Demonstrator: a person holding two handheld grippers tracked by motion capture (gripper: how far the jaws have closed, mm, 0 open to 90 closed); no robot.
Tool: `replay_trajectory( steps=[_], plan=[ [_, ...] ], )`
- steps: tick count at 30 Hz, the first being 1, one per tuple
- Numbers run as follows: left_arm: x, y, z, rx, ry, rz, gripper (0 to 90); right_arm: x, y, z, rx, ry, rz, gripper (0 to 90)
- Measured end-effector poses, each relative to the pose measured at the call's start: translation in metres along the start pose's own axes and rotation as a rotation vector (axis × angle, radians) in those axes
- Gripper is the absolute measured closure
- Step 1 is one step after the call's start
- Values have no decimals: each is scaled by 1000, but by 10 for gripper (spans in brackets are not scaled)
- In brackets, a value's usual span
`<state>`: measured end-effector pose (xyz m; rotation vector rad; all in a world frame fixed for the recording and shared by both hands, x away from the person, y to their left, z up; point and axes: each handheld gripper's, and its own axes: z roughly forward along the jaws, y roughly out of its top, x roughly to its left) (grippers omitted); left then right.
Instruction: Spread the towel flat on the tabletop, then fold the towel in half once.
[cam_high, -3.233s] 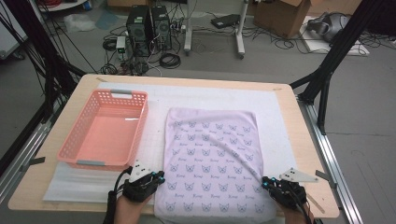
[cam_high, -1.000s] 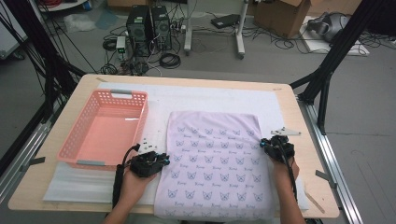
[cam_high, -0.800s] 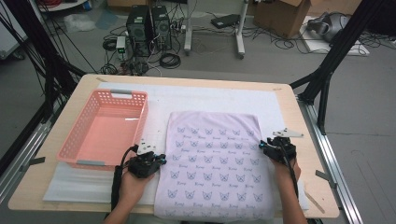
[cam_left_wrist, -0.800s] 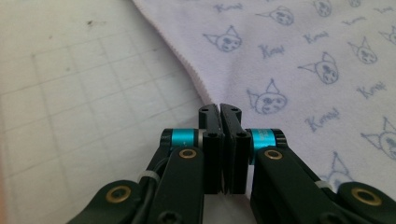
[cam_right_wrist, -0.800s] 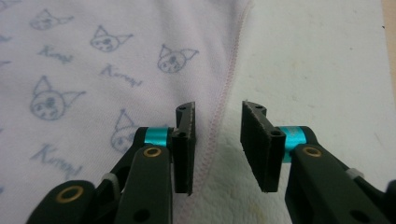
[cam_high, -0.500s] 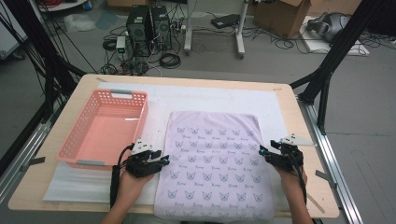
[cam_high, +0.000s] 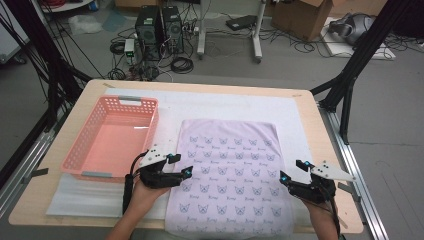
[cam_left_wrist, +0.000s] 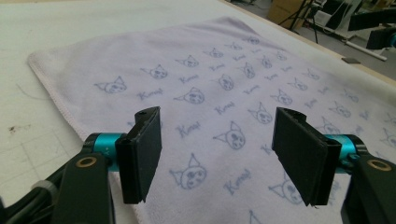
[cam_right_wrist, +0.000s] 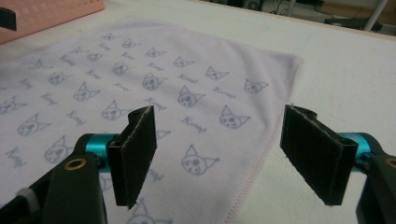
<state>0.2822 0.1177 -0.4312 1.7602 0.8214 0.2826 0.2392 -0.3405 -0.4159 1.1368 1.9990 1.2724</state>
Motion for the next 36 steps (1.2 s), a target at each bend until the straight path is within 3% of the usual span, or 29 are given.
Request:
replay_trajectory(
  steps=[8, 13, 25, 32, 36],
  plan=[
    [0, 2, -5, -49, 39, 11, 199, -1, 0, 4, 8, 3, -11, 257],
    [3, 2, -7, -61, 43, 0, 201, -1, 0, 5, 10, 6, -17, 256],
    [8, 1, -7, -51, 50, -17, 211, -2, -1, 11, 16, 2, -12, 255],
    [8, -1, -1, -7, 45, -27, 238, -8, -2, 14, 31, -5, 9, 255],
    [9, 0, 5, 16, 65, -46, 276, -14, -3, 17, 47, -8, 23, 255]
  ],
)
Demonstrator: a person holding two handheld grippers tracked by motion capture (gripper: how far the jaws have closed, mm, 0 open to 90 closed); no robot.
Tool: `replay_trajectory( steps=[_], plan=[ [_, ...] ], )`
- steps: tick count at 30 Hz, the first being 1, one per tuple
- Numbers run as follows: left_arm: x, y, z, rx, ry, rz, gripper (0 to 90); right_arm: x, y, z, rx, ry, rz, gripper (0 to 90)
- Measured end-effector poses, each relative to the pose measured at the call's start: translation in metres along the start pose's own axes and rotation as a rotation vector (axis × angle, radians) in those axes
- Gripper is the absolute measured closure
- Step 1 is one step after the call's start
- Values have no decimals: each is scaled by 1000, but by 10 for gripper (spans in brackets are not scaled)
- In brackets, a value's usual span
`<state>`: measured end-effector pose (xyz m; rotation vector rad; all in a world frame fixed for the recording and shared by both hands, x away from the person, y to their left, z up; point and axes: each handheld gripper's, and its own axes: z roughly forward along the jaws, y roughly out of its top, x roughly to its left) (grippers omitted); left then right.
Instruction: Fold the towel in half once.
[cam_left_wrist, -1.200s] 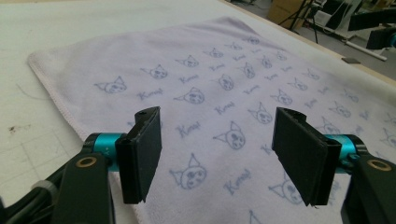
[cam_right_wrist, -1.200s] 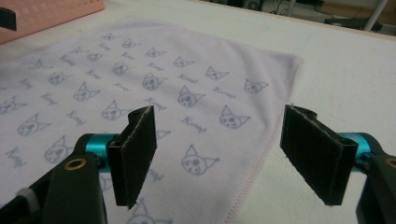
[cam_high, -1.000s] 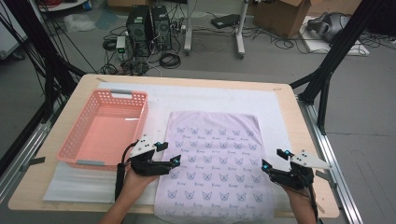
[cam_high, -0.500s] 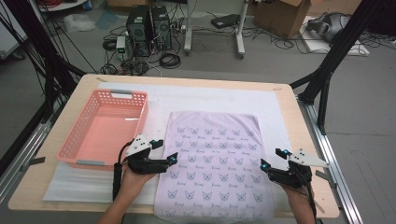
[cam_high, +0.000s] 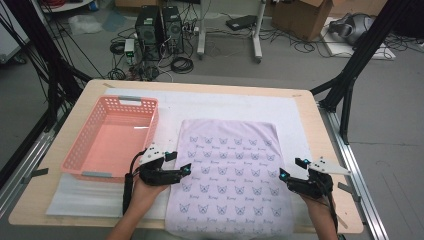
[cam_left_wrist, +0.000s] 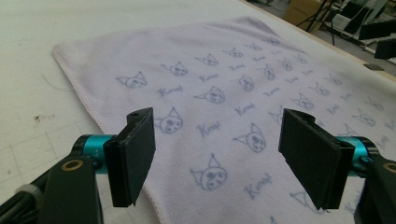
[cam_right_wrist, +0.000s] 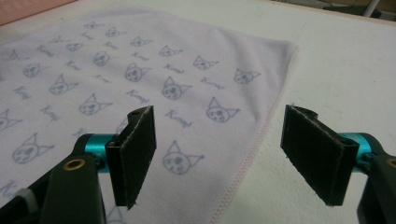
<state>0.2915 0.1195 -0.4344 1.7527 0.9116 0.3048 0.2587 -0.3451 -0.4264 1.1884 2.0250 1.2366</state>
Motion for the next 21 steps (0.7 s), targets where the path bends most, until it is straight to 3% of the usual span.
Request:
replay_trajectory(
  steps=[7, 9, 12, 21],
  plan=[
    [10, 14, 10, -4, 30, -29, 261, -12, 3, 11, 27, 6, 36, 255],
    [13, 19, 16, 25, 39, -28, 261, -15, 7, 14, 38, 3, 37, 255],
    [16, 27, 24, 31, 53, -26, 268, -22, 14, 25, 63, 0, 43, 251],
    [35, 44, 52, 90, 155, -32, 343, -40, 28, 65, 149, -45, 74, 237]
  ],
)
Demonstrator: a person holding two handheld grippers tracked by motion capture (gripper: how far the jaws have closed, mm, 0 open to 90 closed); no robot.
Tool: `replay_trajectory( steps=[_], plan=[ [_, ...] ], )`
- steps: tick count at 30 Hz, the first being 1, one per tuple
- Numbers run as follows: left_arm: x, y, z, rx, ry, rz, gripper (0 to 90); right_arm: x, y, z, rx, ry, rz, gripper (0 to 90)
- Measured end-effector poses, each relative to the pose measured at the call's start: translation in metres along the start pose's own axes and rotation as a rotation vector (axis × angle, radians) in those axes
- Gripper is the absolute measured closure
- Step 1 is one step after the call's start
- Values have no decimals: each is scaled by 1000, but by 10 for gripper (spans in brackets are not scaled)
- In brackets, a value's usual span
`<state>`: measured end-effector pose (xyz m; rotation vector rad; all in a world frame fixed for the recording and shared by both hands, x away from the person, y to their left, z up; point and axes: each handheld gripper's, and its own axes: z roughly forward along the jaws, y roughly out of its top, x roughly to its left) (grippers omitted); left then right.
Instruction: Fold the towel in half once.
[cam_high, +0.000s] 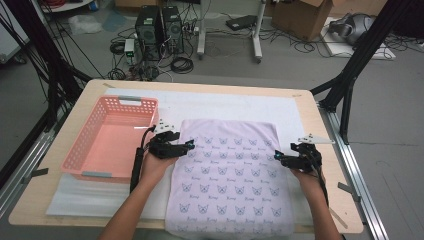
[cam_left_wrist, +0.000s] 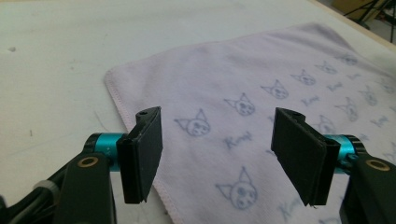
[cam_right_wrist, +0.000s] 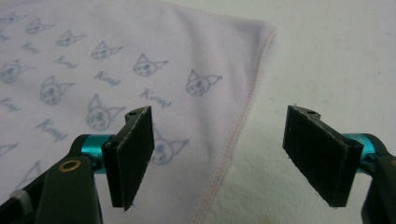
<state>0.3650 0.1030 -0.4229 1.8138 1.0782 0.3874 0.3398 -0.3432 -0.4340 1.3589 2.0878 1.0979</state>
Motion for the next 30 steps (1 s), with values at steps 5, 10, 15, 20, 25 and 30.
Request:
replay_trajectory(
  steps=[5, 10, 15, 20, 25, 30],
  plan=[
    [3, 1, 13, 49, 64, 6, 366, -6, 6, 15, 50, -31, 23, 242],
    [8, -3, 23, 92, 125, 10, 379, -9, 9, 24, 86, -48, 49, 328],
    [12, -7, 33, 133, 158, -22, 393, -2, 10, 31, 123, -78, 3, 441],
    [10, -10, 34, 138, 183, 47, 435, 0, 12, 30, 128, -68, -13, 629],
    [11, -11, 32, 118, 184, 29, 609, 4, 13, 31, 134, -40, -12, 843],
    [13, -8, 33, 112, 155, -6, 855, 3, 14, 32, 128, -49, -11, 861]
  ],
)
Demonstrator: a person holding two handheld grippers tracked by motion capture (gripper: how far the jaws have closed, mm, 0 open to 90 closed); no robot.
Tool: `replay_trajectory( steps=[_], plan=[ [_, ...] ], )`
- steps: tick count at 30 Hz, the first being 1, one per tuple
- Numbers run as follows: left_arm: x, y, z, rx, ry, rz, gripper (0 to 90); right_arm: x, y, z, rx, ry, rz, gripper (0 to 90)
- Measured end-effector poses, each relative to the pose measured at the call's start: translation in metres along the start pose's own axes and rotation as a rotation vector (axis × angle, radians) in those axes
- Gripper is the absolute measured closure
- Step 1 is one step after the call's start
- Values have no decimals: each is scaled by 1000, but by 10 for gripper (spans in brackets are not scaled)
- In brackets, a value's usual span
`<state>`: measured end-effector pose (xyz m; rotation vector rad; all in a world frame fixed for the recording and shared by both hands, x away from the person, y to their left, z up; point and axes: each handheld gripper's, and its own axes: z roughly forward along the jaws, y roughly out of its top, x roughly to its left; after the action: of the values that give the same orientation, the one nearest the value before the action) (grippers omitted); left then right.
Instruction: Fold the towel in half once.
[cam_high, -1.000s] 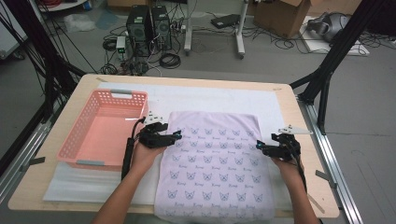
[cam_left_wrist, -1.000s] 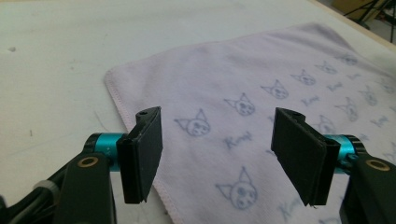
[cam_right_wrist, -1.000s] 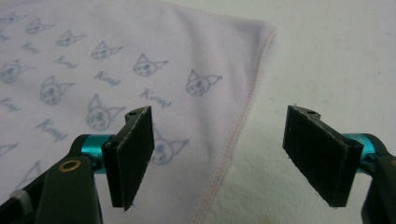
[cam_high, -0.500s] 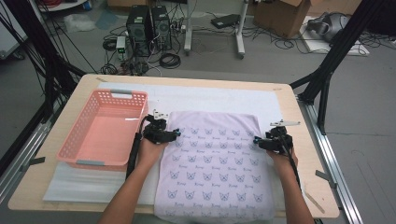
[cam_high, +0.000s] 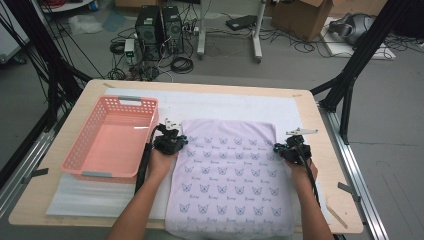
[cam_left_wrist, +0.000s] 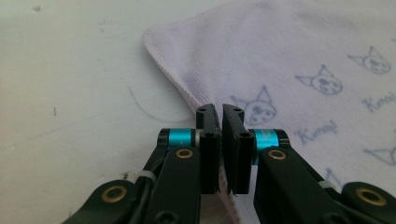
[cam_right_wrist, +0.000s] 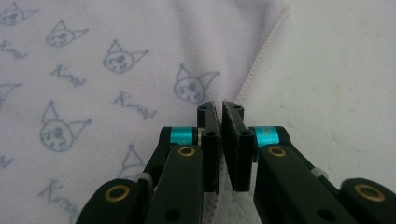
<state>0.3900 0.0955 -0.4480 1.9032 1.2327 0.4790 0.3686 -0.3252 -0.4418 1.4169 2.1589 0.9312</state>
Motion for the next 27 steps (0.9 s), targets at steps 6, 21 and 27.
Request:
replay_trajectory(
  steps=[6, 21, 27],
  plan=[
    [6, 17, -9, -78, 51, -58, 883, -4, 6, 1, -22, -34, 26, 864],
    [7, 22, -24, -118, -3, -64, 883, -9, 9, -15, -110, 12, 57, 863],
    [2, 24, -41, -134, -50, -31, 883, -6, 8, -31, -155, 62, 41, 862]
  ],
)
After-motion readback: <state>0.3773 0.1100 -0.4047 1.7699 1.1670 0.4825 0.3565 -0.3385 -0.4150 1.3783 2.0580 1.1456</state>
